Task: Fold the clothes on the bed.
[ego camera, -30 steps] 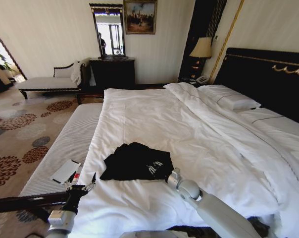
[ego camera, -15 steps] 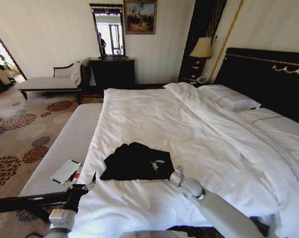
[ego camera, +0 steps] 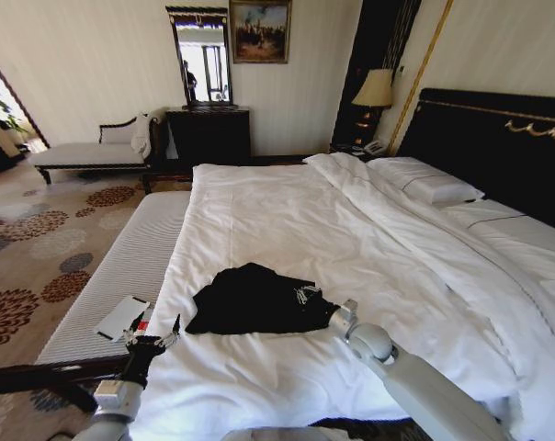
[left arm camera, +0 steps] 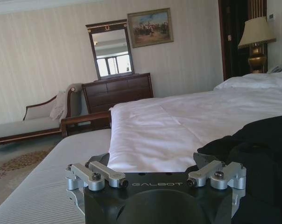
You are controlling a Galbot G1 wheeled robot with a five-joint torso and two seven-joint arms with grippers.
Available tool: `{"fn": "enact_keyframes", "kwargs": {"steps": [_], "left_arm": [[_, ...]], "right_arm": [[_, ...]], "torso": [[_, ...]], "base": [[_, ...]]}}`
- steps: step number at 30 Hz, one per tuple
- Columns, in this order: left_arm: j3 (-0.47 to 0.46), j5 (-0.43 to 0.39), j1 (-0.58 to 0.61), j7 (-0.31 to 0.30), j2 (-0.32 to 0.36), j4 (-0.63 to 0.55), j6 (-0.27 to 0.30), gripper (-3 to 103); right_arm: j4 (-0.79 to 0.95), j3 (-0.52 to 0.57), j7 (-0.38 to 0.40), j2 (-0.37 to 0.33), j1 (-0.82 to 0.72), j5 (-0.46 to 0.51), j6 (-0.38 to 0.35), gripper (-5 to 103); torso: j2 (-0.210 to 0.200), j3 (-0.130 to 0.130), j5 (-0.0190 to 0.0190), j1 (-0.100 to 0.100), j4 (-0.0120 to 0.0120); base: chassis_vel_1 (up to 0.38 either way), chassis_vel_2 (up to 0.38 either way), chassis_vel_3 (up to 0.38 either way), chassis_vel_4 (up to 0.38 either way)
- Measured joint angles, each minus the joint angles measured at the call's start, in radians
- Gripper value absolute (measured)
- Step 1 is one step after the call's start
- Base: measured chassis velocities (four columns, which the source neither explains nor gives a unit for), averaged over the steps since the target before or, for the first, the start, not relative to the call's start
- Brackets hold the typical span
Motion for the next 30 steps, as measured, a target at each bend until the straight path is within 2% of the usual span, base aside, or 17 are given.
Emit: {"fn": "enact_keyframes", "kwargs": {"steps": [6, 11, 20, 24, 25, 28, 30], "left_arm": [[0.019, -0.045, -0.065, -0.002, 0.05, 0.036, 0.032, 100], [0.053, -0.051, -0.101, -0.002, 0.071, 0.057, 0.042, 100], [0.165, -0.063, -0.227, 0.006, 0.158, 0.109, 0.057, 100], [0.201, -0.156, -0.31, 0.007, 0.218, 0.132, 0.079, 100], [0.201, -0.156, -0.31, 0.007, 0.218, 0.132, 0.079, 100], [0.198, -0.261, -0.339, -0.008, 0.223, 0.142, 0.115, 100], [0.195, -0.285, -0.342, -0.011, 0.217, 0.149, 0.122, 100]], "right_arm": [[0.003, 0.041, -0.002, -0.008, -0.026, 0.008, 0.004, 0], [0.002, 0.055, -0.002, -0.013, -0.03, 0.012, 0.007, 0], [0.01, 0.068, -0.001, -0.029, -0.047, 0.015, 0.01, 0], [0.014, 0.082, 0.0, -0.029, -0.069, 0.007, 0.01, 0], [0.014, 0.082, 0.0, -0.029, -0.069, 0.007, 0.01, 0], [0.014, 0.097, -0.003, -0.028, -0.093, -0.006, 0.014, 0], [0.014, 0.102, -0.004, -0.028, -0.1, -0.008, 0.015, 0]], "torso": [[0.0, 0.0, 0.0, 0.0, 0.0], [0.0, 0.0, 0.0, 0.0, 0.0002], [0.0, 0.0, -0.0001, 0.0, 0.0], [0.0, 0.0, 0.0, 0.0, -0.0002], [0.0, 0.0, 0.0, 0.0, -0.0002], [0.0, 0.0, 0.0001, 0.0, -0.0001], [0.0, 0.0, 0.0, 0.0, 0.0]], "base": [[0.0, 0.0, 0.0, 0.0], [0.0, 0.0, 0.0, 0.0], [0.0, 0.0, 0.0, 0.0], [0.0, 0.0, 0.0, 0.0], [0.0, 0.0, 0.0, 0.0], [0.0, 0.0, 0.0, 0.0], [0.0, 0.0, 0.0, 0.0]]}}
